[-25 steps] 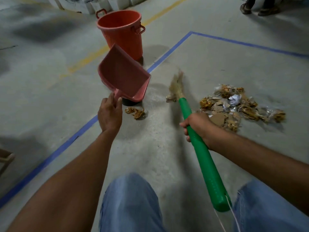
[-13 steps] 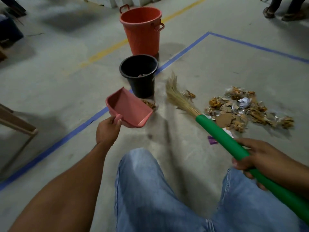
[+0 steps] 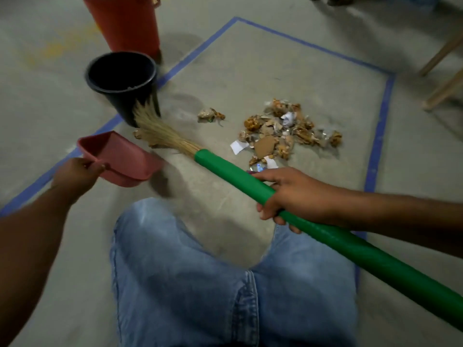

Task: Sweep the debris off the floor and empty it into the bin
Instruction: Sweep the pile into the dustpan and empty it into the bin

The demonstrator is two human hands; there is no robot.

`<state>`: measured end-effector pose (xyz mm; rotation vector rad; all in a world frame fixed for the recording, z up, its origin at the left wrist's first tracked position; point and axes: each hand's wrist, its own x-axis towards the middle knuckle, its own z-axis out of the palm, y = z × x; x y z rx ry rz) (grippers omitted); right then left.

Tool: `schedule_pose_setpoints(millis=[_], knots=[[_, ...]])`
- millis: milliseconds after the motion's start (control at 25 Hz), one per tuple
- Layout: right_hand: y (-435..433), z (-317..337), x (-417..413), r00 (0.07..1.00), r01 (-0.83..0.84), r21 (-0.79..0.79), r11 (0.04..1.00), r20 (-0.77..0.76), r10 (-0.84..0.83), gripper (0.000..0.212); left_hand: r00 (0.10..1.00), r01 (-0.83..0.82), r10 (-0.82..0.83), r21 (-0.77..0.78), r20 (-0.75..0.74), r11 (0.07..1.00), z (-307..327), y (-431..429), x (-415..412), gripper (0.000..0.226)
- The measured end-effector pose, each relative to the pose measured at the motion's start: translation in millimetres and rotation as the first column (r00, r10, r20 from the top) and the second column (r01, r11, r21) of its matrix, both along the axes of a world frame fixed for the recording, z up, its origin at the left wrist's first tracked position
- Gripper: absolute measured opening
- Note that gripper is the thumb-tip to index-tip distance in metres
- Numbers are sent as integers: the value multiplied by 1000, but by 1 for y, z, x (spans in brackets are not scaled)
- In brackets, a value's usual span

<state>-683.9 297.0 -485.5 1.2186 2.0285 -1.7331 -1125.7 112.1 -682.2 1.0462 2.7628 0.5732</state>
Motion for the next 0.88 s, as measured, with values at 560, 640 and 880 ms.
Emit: schedule_pose_setpoints(millis=[560, 640, 880], knots=[[7, 47, -104, 989, 32, -383, 923, 147, 27, 41, 994, 29, -2, -244, 107, 969, 72, -19, 22, 63], [10, 31, -137, 978, 162, -455, 876, 193, -81, 39, 992, 12, 23, -277, 123, 961, 83, -21, 23, 62], [-9, 37, -114, 825, 565, -367, 738, 253, -506, 26, 978, -11, 77, -321, 195, 947, 119, 3, 49, 45]])
